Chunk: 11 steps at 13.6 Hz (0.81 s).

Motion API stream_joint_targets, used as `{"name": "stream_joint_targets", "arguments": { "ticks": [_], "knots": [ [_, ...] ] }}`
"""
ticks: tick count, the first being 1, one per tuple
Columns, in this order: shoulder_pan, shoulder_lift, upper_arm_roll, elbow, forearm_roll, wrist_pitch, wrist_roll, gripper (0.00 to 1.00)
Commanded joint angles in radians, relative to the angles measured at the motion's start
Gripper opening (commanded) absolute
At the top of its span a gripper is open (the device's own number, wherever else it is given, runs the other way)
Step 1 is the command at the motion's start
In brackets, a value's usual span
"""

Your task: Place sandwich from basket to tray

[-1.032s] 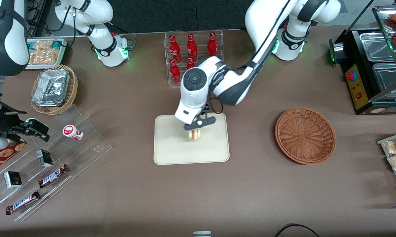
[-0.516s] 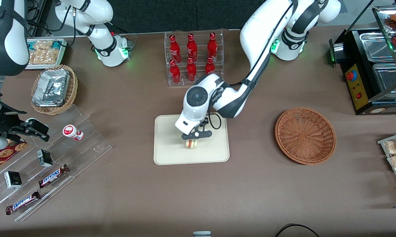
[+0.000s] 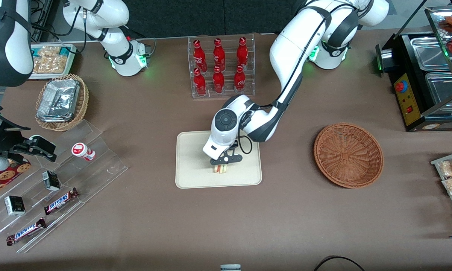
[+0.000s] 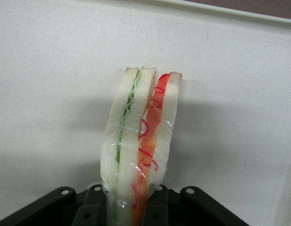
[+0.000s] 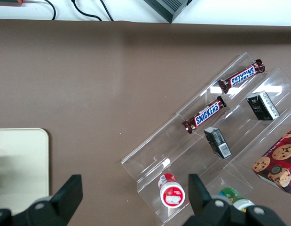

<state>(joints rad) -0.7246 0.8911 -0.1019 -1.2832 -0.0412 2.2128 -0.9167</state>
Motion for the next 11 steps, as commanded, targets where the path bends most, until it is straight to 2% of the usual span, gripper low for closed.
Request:
{"name": "stream_joint_targets", "arguments": {
  "ticks": [1,3,6,8,11],
  "knots": [
    [-0.007,-0.014,-0.001,0.027,0.024,-0.024,-0.030,0.99],
    [-0.004,-0.053,0.001,0.025,0.032,-0.042,-0.056,0.99],
    [0.034,-0.177,0.002,-0.046,0.029,-0.103,-0.051,0.99],
    [0.103,-0.297,-0.002,-0.164,0.026,-0.130,-0.033,0.99],
    [0.207,-0.479,-0.002,-0.431,0.024,-0.087,0.083,0.99]
  ]
}}
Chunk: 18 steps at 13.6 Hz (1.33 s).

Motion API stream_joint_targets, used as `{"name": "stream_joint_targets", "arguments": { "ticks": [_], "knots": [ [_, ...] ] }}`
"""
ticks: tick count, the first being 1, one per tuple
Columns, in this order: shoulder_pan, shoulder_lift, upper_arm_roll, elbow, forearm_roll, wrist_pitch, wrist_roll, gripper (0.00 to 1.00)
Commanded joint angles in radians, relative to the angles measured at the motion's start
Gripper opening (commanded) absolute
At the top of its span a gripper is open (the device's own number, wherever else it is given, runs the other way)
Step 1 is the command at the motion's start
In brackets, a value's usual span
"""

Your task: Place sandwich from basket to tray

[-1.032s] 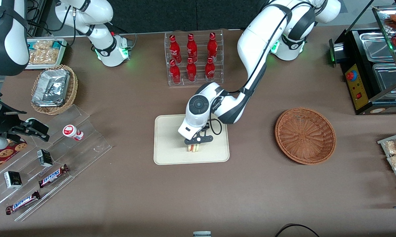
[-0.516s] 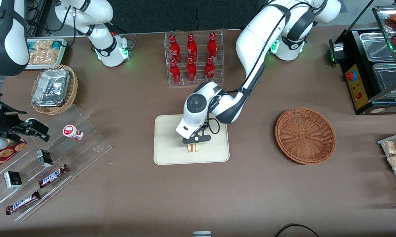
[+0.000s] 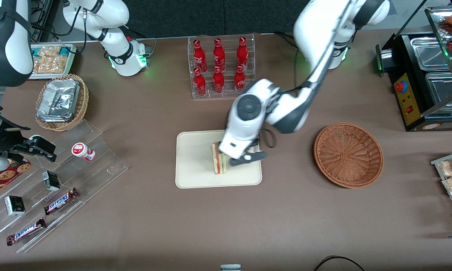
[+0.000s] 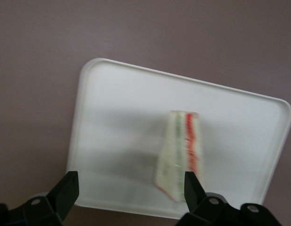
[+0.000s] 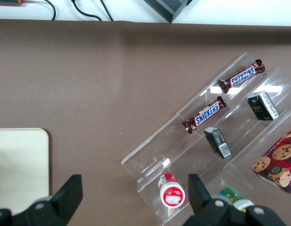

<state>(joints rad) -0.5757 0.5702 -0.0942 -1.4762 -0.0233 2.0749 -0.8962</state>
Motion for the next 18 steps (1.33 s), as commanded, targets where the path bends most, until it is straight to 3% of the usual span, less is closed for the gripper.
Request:
{"name": "stream_joint_targets", "arguments": {
  "ticks": [1,7,12,18],
  "knots": [
    [0.095,-0.217,-0.010,-0.322,0.008,0.075,0.115,0.99],
    [0.364,-0.469,-0.009,-0.550,0.000,-0.004,0.544,0.99],
    [0.552,-0.610,-0.006,-0.440,-0.003,-0.269,0.741,0.99],
    [0.629,-0.619,-0.004,-0.218,0.013,-0.470,0.818,0.99]
  ]
}}
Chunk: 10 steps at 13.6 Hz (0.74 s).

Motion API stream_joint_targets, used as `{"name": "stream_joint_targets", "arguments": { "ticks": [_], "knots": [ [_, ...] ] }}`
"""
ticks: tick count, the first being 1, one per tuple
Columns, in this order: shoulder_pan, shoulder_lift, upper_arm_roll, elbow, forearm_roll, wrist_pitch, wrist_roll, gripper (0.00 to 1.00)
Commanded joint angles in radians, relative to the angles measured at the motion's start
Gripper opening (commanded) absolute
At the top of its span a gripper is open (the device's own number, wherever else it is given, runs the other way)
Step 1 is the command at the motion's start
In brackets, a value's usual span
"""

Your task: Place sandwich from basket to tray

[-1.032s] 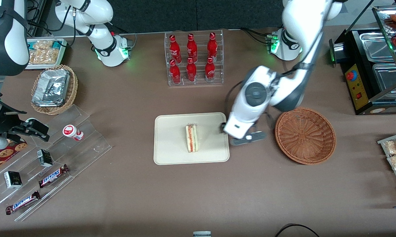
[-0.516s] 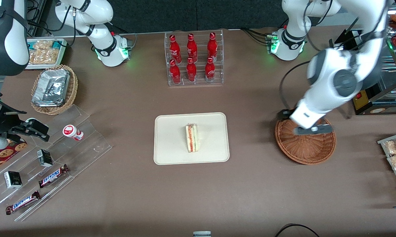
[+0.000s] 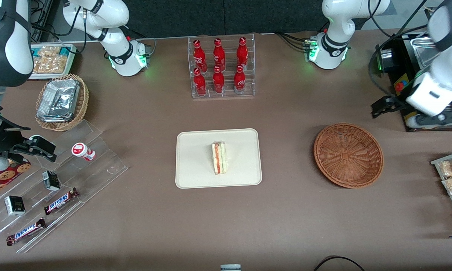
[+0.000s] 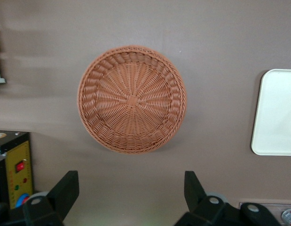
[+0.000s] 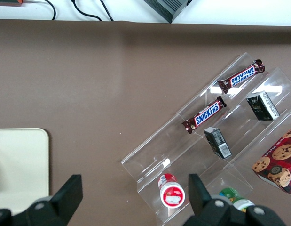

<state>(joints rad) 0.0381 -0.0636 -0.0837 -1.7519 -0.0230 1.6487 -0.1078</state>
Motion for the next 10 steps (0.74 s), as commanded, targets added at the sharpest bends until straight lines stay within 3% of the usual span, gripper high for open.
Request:
{"name": "stream_joint_targets", "arguments": {
  "ticks": [1,10],
  "knots": [
    [0.016,0.016,-0.016,0.077,0.015,-0.065,0.028,0.99],
    [0.014,0.013,-0.015,0.206,0.017,-0.191,0.030,0.99]
  ]
}}
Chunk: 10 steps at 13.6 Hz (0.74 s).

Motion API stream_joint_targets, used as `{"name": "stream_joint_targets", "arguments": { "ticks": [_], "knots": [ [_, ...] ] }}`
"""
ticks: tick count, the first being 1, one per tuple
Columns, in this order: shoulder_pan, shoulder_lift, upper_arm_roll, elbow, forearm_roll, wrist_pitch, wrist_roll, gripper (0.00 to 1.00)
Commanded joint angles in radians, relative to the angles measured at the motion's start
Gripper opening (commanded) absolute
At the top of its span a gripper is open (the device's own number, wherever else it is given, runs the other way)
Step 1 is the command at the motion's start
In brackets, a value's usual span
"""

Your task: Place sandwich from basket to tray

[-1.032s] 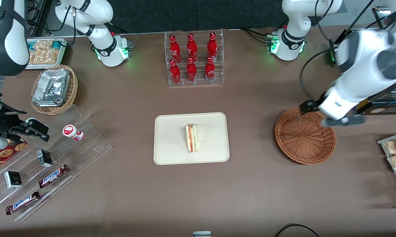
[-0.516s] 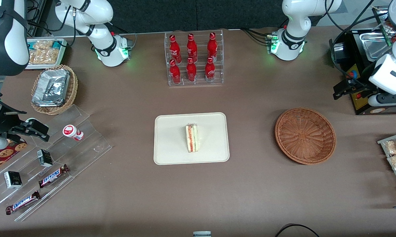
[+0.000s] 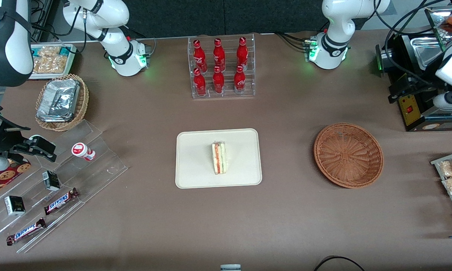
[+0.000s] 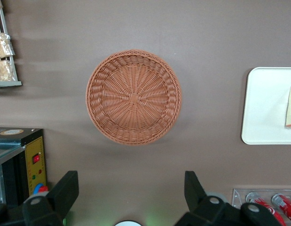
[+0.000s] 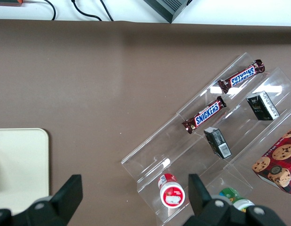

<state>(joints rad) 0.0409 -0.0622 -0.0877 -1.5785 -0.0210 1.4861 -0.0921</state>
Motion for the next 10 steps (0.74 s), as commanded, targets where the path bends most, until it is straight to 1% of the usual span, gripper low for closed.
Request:
{"name": "stream_joint_targets", "arguments": {
  "ticks": [1,10],
  "knots": [
    [0.011,0.012,-0.010,0.032,0.015,-0.030,0.014,0.99],
    [0.013,0.027,-0.012,0.058,0.023,-0.056,0.011,1.00]
  ]
}}
